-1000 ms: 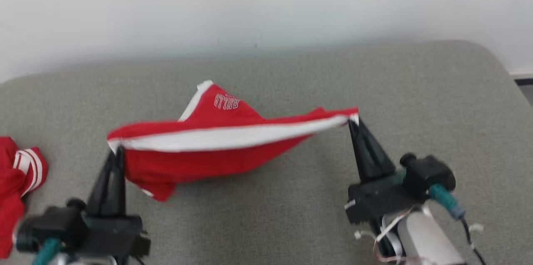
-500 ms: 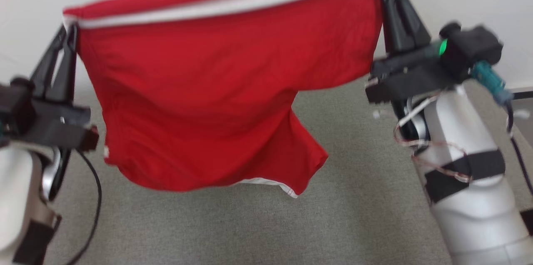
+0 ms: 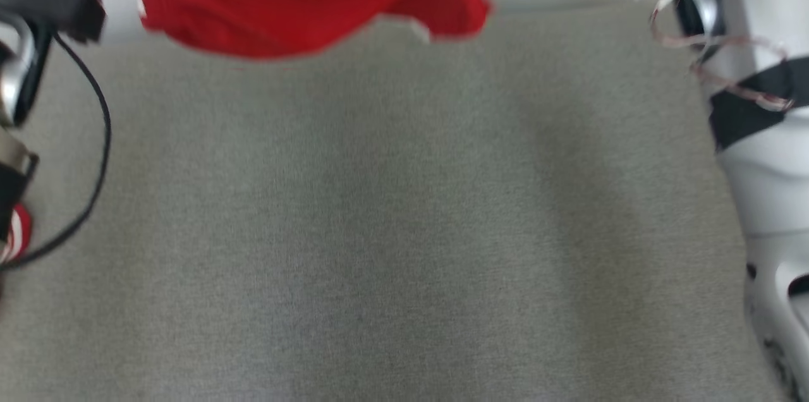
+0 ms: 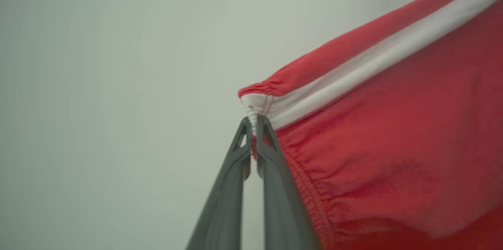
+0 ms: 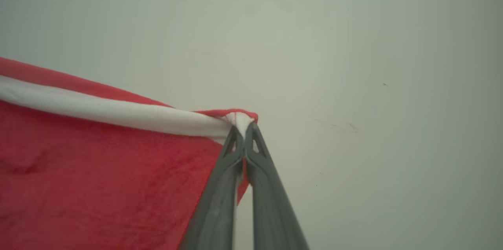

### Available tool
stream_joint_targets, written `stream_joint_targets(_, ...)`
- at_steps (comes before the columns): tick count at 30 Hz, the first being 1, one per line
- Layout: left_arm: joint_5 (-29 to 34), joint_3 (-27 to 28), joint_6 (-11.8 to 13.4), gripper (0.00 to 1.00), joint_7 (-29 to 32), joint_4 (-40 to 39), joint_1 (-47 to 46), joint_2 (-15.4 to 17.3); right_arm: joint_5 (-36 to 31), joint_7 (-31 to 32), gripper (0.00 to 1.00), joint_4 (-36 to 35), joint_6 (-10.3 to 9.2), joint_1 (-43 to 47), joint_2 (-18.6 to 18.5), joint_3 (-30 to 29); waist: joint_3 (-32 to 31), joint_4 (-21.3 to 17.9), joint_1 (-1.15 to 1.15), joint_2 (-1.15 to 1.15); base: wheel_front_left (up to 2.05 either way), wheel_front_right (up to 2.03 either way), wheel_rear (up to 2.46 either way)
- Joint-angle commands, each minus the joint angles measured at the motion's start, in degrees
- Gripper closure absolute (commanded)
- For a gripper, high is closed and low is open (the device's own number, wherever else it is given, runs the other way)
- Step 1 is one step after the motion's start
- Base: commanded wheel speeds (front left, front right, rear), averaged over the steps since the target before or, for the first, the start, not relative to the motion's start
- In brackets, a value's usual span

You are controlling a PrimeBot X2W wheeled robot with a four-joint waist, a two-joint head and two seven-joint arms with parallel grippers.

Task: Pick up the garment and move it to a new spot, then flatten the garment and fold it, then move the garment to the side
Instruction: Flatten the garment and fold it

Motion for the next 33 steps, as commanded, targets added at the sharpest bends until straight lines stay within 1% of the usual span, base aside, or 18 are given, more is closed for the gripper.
stream_joint_targets(1,-0.02,-0.16,0.15,1.0,-0.34,0.91,-2.19,-0.31,-1.21,0.0,1.0,0.78,-0.15,-1.93,-0.62,-0.18,8.99,1.63,-0.01,-0.01,0.0,0.0,0.0)
stream_joint_targets(3,0.04,-0.72,0.15,1.0,-0.7,2.78,-5.62,-1.05,-2.25,0.0,1.0,2.35,-0.15,-5.2,-0.88,-1.04,11.71,2.06,-0.01,-0.01,0.0,0.0,0.0)
stream_joint_targets(8,0.95,-2.21,0.15,1.0,-1.42,7.28,-13.72,-1.35,-4.83,0.0,1.0,4.95,-0.15,-12.98,-0.57,-2.34,18.51,2.55,-0.01,-0.01,0.0,0.0,0.0)
stream_joint_targets(10,1.55,-3.0,0.15,1.0,-1.5,8.68,-16.59,-1.99,-5.76,0.0,1.0,5.7,-0.15,-15.66,-0.98,-3.24,20.74,3.08,-0.01,-0.01,0.0,0.0,0.0)
stream_joint_targets(12,2.12,-2.54,0.38,1.0,-1.63,9.6,-19.68,-2.4,-6.87,0.01,1.0,5.29,-0.16,-17.93,-1.16,-4.75,22.62,3.57,-0.01,-0.01,0.0,0.0,0.0)
stream_joint_targets(14,2.84,-1.86,0.88,1.0,-1.65,8.74,-22.42,-2.99,-8.15,0.01,1.0,3.99,-0.15,-19.81,-0.91,-6.39,24.48,4.08,-0.01,-0.01,0.0,0.0,0.0)
stream_joint_targets(17,3.79,0.04,1.59,1.0,-1.68,4.39,-24.62,-3.71,-9.59,0.01,1.0,1.59,-0.15,-20.68,-0.24,-8.04,26.77,4.52,-0.01,-0.01,0.0,0.0,0.0)
stream_joint_targets(20,5.16,1.69,1.72,1.0,-1.7,-0.44,-22.29,-4.36,-10.08,0.01,1.0,-1.54,-0.15,-19.35,-0.24,-8.95,27.96,4.86,-0.01,-0.01,0.0,0.0,0.0)
stream_joint_targets(23,5.25,3.34,1.34,1.0,-1.7,-2.52,-18.27,-4.99,-8.85,0.01,1.0,-3.98,-0.15,-16.51,-0.74,-9.61,28.29,5.17,-0.01,-0.01,0.0,0.0,0.0)
stream_joint_targets(25,4.72,4.74,1.24,1.0,-1.71,-3.37,-14.89,-5.81,-7.31,0.01,1.0,-5.48,-0.15,-14.02,-1.02,-8.94,27.96,5.11,-0.01,-0.01,0.0,0.0,0.0)
stream_joint_targets(28,3.89,7.43,1.01,1.0,-1.72,-4.32,-8.26,-7.5,-3.75,0.01,1.0,-8.84,-0.15,-8.03,-1.41,-7.92,26.6,4.84,-0.01,-0.01,0.0,0.0,0.0)
stream_joint_targets(30,3.32,9.91,0.82,1.0,-1.72,-5.51,-3.12,-9.12,-1.89,0.01,1.0,-10.76,-0.15,-2.58,-1.95,-6.51,24.93,4.39,-0.01,-0.01,0.0,0.0,0.0)
stream_joint_targets(33,3.84,12.38,0.65,1.0,-1.71,-6.78,5.41,-11.45,0.79,0.01,1.0,-14.0,-0.15,6.25,-2.32,-6.12,21.69,3.9,-0.01,-0.01,0.0,0.0,0.0)
